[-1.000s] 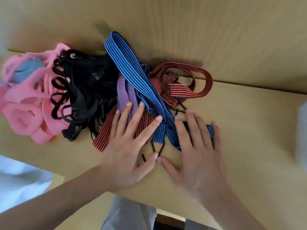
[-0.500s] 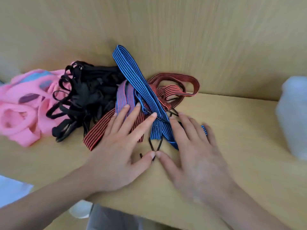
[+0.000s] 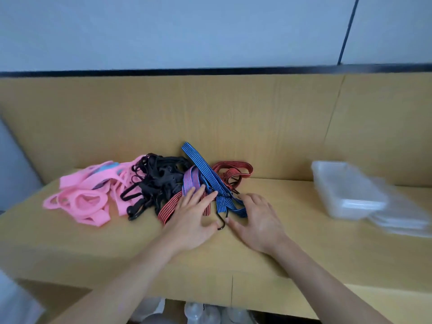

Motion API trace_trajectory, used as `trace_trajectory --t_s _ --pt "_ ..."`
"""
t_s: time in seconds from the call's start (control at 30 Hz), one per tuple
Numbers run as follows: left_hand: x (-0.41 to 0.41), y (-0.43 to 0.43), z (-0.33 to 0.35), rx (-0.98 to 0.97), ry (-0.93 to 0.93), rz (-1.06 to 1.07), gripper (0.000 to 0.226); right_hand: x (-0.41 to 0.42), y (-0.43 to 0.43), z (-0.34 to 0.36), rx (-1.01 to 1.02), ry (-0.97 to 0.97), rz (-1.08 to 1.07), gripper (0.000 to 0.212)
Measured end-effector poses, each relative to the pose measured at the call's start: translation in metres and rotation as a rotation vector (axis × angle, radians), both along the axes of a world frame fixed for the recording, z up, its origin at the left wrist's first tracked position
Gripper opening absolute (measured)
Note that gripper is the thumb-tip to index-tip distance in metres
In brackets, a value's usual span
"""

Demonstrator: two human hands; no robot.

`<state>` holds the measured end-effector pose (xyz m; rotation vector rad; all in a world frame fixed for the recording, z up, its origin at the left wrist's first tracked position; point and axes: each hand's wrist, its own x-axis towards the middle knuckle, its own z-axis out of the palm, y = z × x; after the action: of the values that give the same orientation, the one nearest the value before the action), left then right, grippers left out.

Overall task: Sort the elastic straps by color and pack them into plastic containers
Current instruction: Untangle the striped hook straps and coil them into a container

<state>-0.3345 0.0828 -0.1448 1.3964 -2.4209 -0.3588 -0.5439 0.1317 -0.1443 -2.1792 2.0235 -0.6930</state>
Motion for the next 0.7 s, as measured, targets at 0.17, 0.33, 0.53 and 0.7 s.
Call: trace_trajectory --t_s 0.17,0.33,0.53,0.7 --pt "-0.001 0.005 0.002 0.006 0.049 0.02 0.077 0.0 0.003 0.002 0.014 -0.015 -0.014 0.075" --pt "0.0 0.008 0.002 -0.01 0.126 0.032 0.072 -0.003 0.002 0.002 0.014 -0.066 -0.021 0.068" --pt "-0.001 0.001 0.0 -0.092 0.383 0.093 0.05 -0.007 0.0 -0.001 -0.015 -0.138 0.004 0.056" --pt "-0.004 -0.021 0.018 -0.298 0.152 0.152 0.037 -0.01 0.003 0.003 -0.023 -0.312 0.045 0.046"
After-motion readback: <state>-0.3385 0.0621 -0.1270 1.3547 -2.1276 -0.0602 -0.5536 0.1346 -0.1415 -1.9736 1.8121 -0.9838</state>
